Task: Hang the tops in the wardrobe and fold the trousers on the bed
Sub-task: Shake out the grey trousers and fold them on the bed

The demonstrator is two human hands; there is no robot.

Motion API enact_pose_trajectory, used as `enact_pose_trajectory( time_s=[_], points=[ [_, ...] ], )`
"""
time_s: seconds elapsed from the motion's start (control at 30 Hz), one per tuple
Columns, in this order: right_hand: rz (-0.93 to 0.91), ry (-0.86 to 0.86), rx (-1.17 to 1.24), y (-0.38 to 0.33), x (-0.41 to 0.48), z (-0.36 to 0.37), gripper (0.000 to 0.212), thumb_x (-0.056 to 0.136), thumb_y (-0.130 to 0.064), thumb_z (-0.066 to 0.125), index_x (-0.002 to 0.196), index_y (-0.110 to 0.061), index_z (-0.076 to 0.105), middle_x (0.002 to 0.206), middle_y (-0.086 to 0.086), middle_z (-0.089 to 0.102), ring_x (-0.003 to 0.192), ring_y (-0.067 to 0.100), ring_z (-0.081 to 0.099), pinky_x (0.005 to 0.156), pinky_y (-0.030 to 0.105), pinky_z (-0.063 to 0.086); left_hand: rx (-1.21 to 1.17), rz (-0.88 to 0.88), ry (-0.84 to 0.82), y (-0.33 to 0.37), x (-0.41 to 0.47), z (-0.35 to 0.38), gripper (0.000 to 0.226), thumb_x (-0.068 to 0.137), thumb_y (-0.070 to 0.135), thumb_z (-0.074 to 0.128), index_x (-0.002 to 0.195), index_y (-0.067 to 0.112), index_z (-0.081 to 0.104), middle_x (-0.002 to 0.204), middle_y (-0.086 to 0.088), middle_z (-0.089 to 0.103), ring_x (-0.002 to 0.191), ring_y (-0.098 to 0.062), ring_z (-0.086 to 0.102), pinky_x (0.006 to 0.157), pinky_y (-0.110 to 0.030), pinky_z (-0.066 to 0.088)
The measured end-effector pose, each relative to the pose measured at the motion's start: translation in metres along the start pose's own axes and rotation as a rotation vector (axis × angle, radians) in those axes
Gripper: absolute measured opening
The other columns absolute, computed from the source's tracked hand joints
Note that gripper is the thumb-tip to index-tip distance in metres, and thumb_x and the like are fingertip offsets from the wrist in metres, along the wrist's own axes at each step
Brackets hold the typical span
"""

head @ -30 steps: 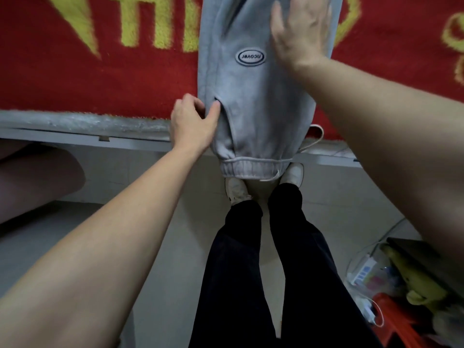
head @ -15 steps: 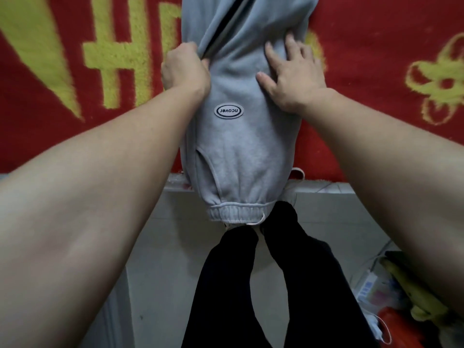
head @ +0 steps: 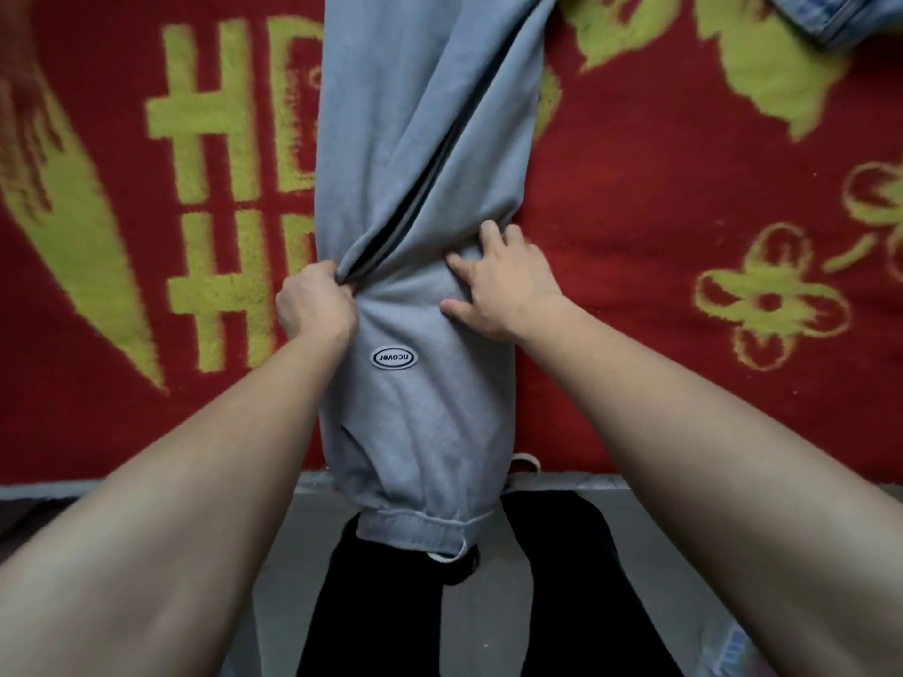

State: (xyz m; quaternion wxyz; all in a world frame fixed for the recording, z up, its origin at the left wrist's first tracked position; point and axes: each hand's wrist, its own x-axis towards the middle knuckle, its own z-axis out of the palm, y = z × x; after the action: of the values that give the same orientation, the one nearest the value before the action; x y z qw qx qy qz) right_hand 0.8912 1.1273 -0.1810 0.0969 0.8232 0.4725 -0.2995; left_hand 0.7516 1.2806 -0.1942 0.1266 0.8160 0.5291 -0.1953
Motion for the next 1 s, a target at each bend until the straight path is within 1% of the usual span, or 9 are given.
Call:
enact_pose_trajectory(
  time_s=[0.13,0.23,0.33,0.43,0.57,0.67,0.8,0.9,1.0],
  points=[
    [0.119,-0.110,0.327,0.020,0.027,-0.040,0.045,0.092,-0.056,0.051,0.120,-0.024,0.067,0.132,0.011,0.053,0.121,0.034,0.054,0.094,0.037,0.046,0.004,0.043,-0.077,0.009,0.012,-0.016,0.019,0.083,0.032,0.064,0.089,0.016,0.071,0.096,-0.019,0.070,0.097,-0.041,0.063,0.078,-0.039,0.050],
    [0.253,0.064,0.685,0.024,0.049,-0.068,0.036,0.095,-0.046,0.050,0.079,-0.019,0.067,0.105,0.008,0.072,0.106,0.028,0.065,0.077,0.026,0.042,0.028,0.107,-0.174,0.013,0.022,-0.029,0.033,0.075,0.053,0.062,0.078,0.021,0.060,0.098,-0.011,0.067,0.096,-0.035,0.063,0.071,-0.034,0.045],
    [0.456,0.317,0.978,0.021,0.081,-0.086,0.027,0.089,-0.040,0.054,0.101,-0.019,0.068,0.107,0.006,0.073,0.107,0.023,0.065,0.088,0.026,0.046,-0.046,0.237,-0.104,0.019,0.032,-0.038,0.044,0.073,0.067,0.061,0.082,0.025,0.055,0.100,-0.006,0.056,0.097,-0.032,0.059,0.074,-0.037,0.047],
    [0.616,0.313,1.219,0.015,0.109,-0.094,0.048,0.084,-0.039,0.058,0.124,-0.014,0.055,0.120,0.011,0.068,0.110,0.029,0.065,0.097,0.042,0.053,-0.183,0.428,0.007,0.026,0.039,-0.041,0.038,0.082,0.059,0.064,0.098,0.024,0.063,0.101,-0.005,0.058,0.099,-0.027,0.059,0.079,-0.039,0.048],
    [0.628,0.542,1.092,-0.006,0.133,-0.101,0.049,0.089,-0.027,0.055,0.137,-0.019,0.049,0.120,-0.001,0.066,0.113,0.021,0.061,0.093,0.025,0.043,-0.406,0.471,0.026,0.020,0.047,-0.041,0.023,0.091,0.040,0.062,0.092,0.017,0.067,0.093,-0.007,0.068,0.088,-0.029,0.062,0.074,-0.038,0.046],
    [0.420,0.695,1.022,-0.033,0.149,-0.116,0.058,0.092,-0.021,0.052,0.148,-0.015,0.042,0.109,-0.001,0.060,0.104,0.018,0.058,0.095,0.026,0.041,-0.561,0.385,0.044,0.006,0.054,-0.039,0.020,0.091,0.034,0.063,0.088,0.015,0.065,0.085,-0.007,0.066,0.080,-0.028,0.060,0.073,-0.038,0.045],
    [0.088,0.283,0.883,-0.053,0.171,-0.110,0.041,0.102,-0.022,0.046,0.141,-0.011,0.053,0.116,0.004,0.067,0.109,0.018,0.060,0.098,0.027,0.043,-0.588,0.180,-0.025,-0.011,0.074,-0.029,0.020,0.090,0.035,0.065,0.094,0.015,0.067,0.099,-0.011,0.064,0.095,-0.027,0.059,0.083,-0.030,0.041],
    [0.177,0.291,1.032,-0.048,0.179,-0.105,0.033,0.101,-0.017,0.047,0.127,-0.011,0.065,0.120,0.002,0.068,0.117,0.020,0.061,0.104,0.035,0.045,-0.610,0.077,-0.048,-0.012,0.087,-0.026,0.021,0.084,0.038,0.069,0.093,0.021,0.061,0.102,-0.005,0.066,0.097,-0.023,0.061,0.088,-0.032,0.046],
    [0.379,0.543,0.985,-0.035,0.171,-0.096,0.035,0.097,-0.016,0.049,0.130,-0.015,0.060,0.124,0.004,0.064,0.117,0.017,0.059,0.103,0.020,0.039,-0.649,0.129,-0.009,-0.001,0.087,-0.031,0.036,0.083,0.043,0.069,0.105,0.018,0.059,0.104,-0.002,0.067,0.096,-0.020,0.063,0.091,-0.037,0.048]
  ],
)
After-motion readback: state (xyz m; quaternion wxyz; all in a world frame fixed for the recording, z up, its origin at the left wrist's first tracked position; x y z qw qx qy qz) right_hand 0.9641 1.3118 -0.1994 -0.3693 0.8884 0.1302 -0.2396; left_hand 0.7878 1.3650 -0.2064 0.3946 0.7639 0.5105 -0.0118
